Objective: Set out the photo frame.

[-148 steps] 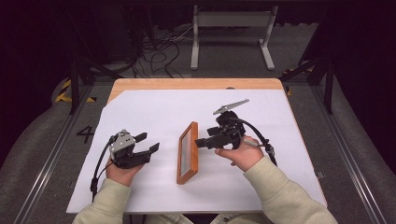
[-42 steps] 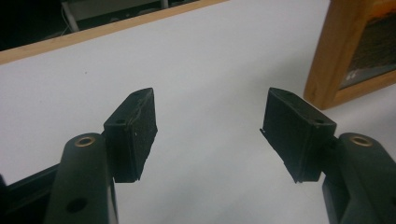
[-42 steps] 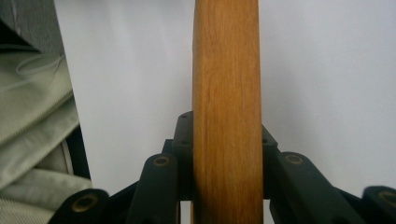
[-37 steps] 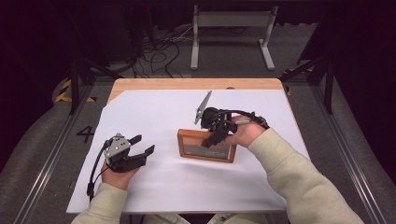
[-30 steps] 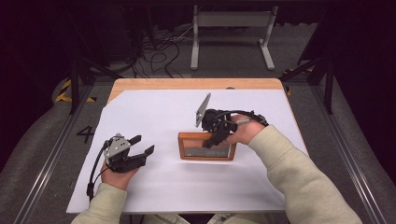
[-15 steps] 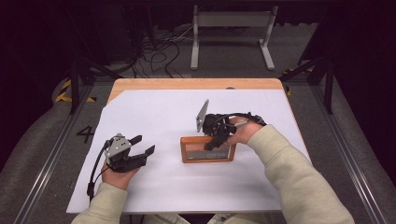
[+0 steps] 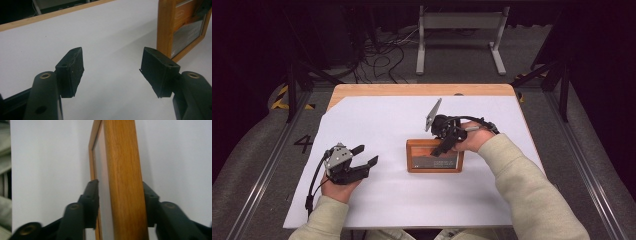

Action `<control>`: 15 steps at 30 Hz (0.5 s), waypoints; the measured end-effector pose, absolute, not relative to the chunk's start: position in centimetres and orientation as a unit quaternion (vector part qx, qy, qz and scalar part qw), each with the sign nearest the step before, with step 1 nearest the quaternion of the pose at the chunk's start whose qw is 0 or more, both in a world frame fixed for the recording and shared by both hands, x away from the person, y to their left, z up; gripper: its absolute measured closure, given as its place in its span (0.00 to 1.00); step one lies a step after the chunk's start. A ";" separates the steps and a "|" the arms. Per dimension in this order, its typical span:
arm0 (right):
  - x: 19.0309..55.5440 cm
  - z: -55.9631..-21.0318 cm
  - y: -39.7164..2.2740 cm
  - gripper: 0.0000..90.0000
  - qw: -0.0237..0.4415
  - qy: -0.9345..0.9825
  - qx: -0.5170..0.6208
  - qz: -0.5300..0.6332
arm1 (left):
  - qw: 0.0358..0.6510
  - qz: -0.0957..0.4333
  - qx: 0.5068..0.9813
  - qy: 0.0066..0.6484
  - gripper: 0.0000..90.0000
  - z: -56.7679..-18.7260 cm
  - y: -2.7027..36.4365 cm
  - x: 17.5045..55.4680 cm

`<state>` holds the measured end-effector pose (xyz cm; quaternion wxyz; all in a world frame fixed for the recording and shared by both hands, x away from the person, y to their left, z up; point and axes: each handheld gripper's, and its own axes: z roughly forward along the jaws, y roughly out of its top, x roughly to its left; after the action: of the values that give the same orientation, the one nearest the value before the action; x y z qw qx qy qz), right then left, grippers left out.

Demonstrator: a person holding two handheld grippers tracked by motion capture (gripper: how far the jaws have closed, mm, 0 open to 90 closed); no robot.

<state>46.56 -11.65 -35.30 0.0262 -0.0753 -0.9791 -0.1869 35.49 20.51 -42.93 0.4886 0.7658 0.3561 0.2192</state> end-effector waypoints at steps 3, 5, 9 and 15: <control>47.0 -35.4 -12.1 0.57 0.024 -0.977 -0.090 -0.192 | 0.488 0.219 0.766 0.356 0.39 -43.0 20.5 35.5; 47.2 -35.4 -12.4 0.54 0.027 -0.974 -0.102 -0.199 | 0.487 0.217 0.767 0.356 0.39 -43.0 20.5 35.5; 47.3 -35.1 -13.2 0.48 0.023 -0.969 -0.116 -0.217 | 0.488 0.216 0.767 0.356 0.39 -43.0 20.4 35.5; 47.5 -33.7 -15.0 0.37 -0.011 -0.952 -0.168 -0.257 | 0.488 0.215 0.767 0.356 0.39 -43.0 20.4 35.5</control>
<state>47.47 -14.99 -33.72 -0.0111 -0.1680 -0.9517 -0.2567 35.54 20.43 -42.97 0.4882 0.7675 0.3556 0.2149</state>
